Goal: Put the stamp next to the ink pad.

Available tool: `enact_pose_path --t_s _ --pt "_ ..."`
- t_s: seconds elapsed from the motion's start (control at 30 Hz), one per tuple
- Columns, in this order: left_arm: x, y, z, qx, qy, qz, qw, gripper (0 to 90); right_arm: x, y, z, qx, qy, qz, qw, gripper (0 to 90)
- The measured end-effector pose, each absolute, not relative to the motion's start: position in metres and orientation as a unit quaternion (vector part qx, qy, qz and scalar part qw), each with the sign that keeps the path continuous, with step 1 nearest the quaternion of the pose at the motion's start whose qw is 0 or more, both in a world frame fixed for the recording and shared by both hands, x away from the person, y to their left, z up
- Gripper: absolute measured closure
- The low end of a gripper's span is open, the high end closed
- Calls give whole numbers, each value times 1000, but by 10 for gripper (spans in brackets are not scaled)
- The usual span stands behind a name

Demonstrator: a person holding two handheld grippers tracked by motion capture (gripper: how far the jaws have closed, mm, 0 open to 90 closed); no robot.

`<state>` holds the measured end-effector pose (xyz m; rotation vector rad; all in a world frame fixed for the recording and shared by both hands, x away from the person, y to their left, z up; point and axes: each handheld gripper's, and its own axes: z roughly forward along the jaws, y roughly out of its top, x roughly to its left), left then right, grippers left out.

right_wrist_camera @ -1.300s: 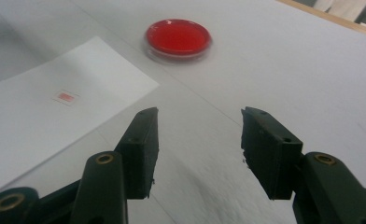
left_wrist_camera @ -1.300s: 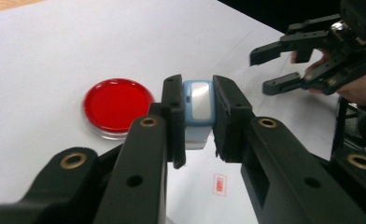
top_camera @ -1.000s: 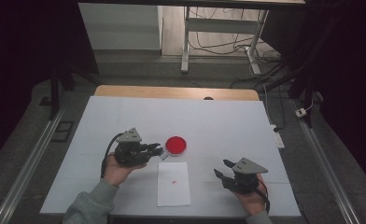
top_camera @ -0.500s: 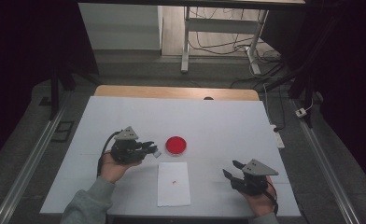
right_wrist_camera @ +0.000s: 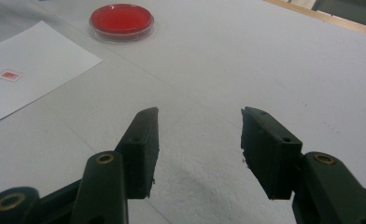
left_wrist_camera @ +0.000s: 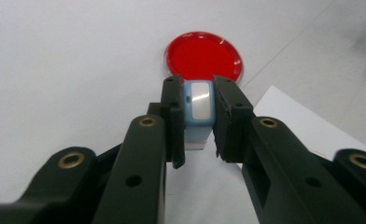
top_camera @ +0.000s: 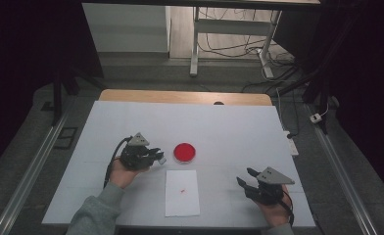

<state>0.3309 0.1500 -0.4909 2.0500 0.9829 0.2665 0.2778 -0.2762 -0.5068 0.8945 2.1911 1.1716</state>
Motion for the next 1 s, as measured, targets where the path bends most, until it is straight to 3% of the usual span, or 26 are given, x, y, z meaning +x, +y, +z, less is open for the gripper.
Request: enact_pose_path --t_s 0.77,1.0 --pt "339 142 -503 832 393 118 373 744 277 -277 -507 331 805 424 250 461" --pt "338 144 -505 833 393 113 372 695 278 -279 -507 333 804 424 252 460"
